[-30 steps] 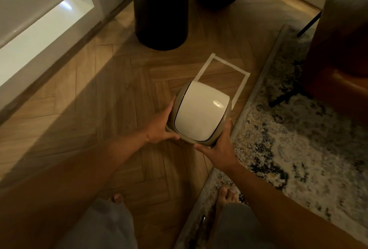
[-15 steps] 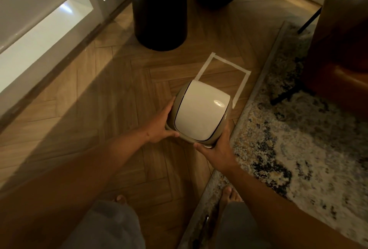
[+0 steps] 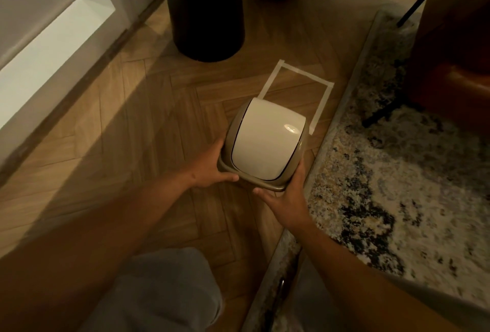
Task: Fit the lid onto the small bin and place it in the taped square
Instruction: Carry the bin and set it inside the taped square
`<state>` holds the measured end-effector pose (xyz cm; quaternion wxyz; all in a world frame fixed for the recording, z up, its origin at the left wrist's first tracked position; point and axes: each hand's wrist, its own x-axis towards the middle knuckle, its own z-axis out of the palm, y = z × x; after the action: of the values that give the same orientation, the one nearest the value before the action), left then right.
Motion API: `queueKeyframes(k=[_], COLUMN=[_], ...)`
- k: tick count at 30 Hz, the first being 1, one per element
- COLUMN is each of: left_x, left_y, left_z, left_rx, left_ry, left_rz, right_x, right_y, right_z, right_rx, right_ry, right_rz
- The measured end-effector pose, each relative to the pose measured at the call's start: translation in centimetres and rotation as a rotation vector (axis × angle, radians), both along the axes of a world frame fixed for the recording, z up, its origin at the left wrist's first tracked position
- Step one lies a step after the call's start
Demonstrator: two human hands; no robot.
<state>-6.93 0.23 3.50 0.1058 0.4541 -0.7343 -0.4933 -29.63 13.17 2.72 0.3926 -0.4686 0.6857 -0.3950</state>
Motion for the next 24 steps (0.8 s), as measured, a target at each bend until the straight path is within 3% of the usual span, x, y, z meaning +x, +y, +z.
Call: queueKeyframes(k=[24], left_x=[-2.2], left_y=[-0.9], left_z=[-2.3], left_rx=[0.044], left_ry=[0.093], left_rz=[0.115], right_x=[-0.5], right_y=[-1.2], right_z=[-1.4], right_rx=[-0.01], right_ry=[-0.041], right_rz=[-0.082])
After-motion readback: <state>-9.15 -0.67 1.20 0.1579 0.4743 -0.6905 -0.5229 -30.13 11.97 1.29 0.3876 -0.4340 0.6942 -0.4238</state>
